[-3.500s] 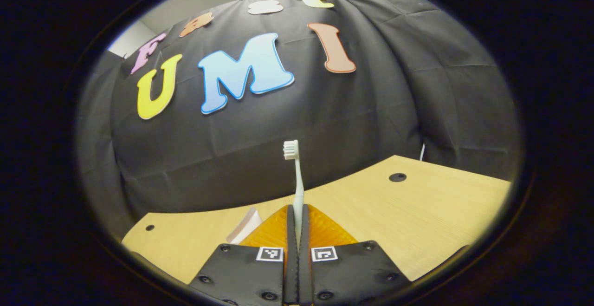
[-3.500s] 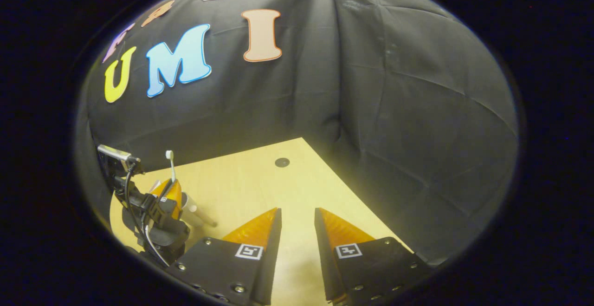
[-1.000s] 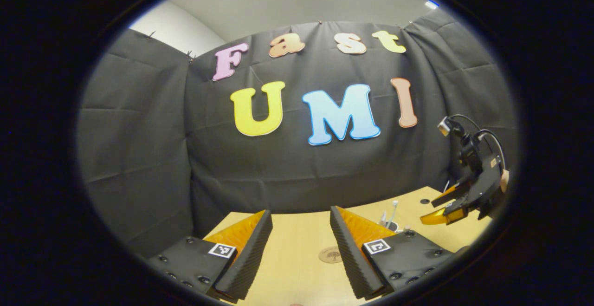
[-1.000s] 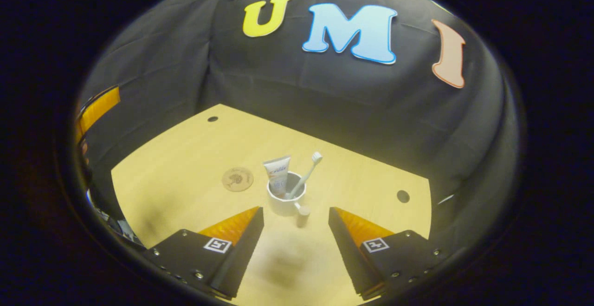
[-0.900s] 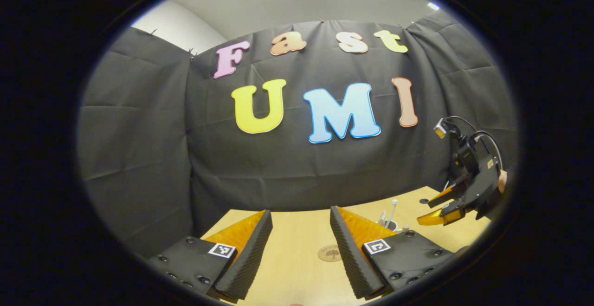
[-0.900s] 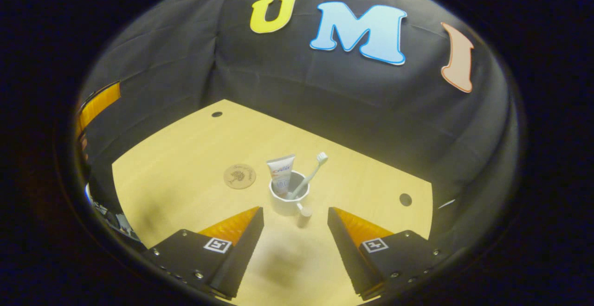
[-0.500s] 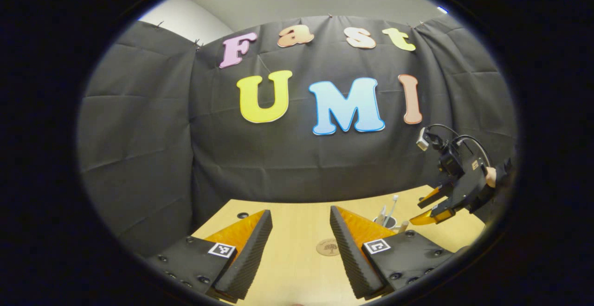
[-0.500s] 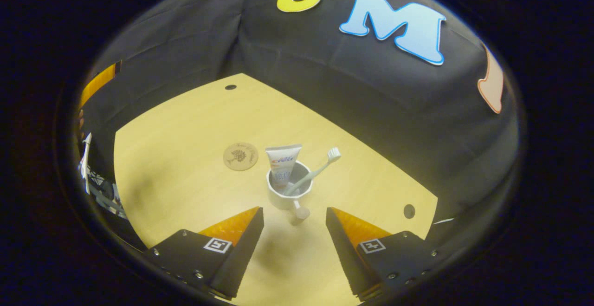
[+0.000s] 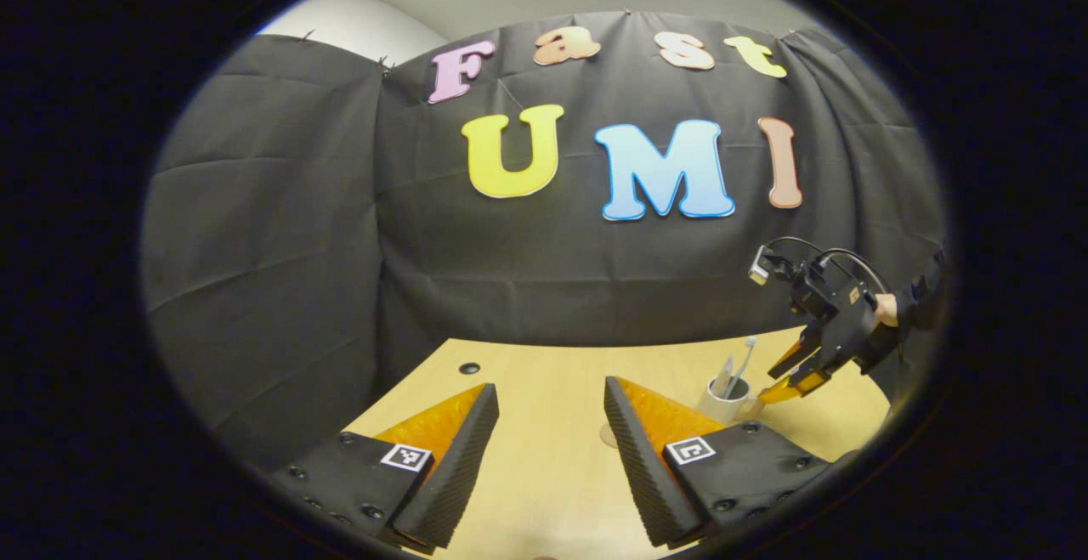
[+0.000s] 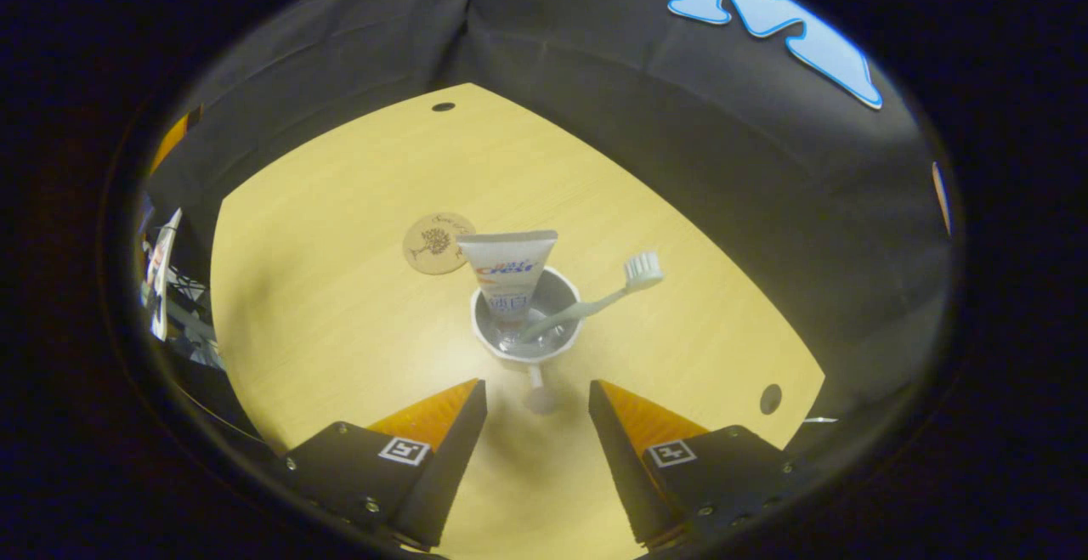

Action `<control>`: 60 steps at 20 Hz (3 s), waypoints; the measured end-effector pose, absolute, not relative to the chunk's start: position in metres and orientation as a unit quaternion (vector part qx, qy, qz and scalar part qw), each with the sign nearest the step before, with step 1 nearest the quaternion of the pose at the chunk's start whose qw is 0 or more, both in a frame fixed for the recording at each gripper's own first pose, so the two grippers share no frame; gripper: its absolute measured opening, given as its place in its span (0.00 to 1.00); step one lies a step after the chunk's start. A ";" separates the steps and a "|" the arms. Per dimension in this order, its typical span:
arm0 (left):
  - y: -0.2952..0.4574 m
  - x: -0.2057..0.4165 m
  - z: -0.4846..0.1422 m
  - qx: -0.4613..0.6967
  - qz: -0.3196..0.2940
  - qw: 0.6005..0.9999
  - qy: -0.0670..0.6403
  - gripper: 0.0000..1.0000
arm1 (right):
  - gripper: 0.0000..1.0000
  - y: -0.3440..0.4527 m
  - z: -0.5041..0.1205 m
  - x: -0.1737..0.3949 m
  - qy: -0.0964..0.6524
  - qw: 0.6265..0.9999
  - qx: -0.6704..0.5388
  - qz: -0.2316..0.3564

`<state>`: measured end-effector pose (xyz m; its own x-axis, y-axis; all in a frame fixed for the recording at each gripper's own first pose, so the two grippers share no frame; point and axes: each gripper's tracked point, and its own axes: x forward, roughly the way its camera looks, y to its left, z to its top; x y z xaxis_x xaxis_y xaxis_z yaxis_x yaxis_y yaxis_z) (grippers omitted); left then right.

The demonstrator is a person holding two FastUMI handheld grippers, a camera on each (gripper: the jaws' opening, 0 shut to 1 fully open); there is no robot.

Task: Put the toothbrush and toothpaste on the desktop into the cup, then pick up the cup and place it on the coaster on the desktop.

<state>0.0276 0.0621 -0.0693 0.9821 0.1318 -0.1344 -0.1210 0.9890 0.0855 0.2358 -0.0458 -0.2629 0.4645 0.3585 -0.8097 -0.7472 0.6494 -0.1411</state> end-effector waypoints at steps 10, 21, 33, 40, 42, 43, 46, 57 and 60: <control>0.094 0.017 -0.080 0.037 0.119 0.988 0.091 0.85 | 0.43 -0.031 -0.304 0.243 0.440 0.783 -0.246 0.365; 0.096 0.023 -0.084 0.039 0.125 0.987 0.095 0.85 | 0.17 -0.031 -0.310 0.242 0.446 0.777 -0.260 0.360; 0.095 0.019 -0.081 0.039 0.123 0.988 0.088 0.85 | 0.11 -0.027 -0.308 0.239 0.439 0.801 -0.223 0.341; 0.094 0.013 -0.077 0.044 0.119 0.989 0.080 0.83 | 0.11 -0.023 -0.306 0.239 0.425 0.808 -0.204 0.354; 0.097 0.009 -0.077 0.043 0.120 0.989 0.079 0.82 | 0.11 -0.022 -0.307 0.240 0.419 0.809 -0.199 0.360; 0.098 0.007 -0.077 0.044 0.122 0.988 0.079 0.82 | 0.11 -0.021 -0.307 0.240 0.417 0.810 -0.197 0.363; 0.106 -0.001 -0.075 0.046 0.128 0.988 0.079 0.89 | 0.11 -0.021 -0.307 0.240 0.413 0.807 -0.198 0.372; 0.140 -0.030 -0.073 0.035 0.154 0.984 0.080 0.89 | 0.11 -0.024 -0.309 0.244 0.405 0.806 -0.205 0.379; 0.148 -0.033 -0.076 0.032 0.160 0.983 0.082 0.89 | 0.11 -0.024 -0.306 0.243 0.408 0.809 -0.198 0.374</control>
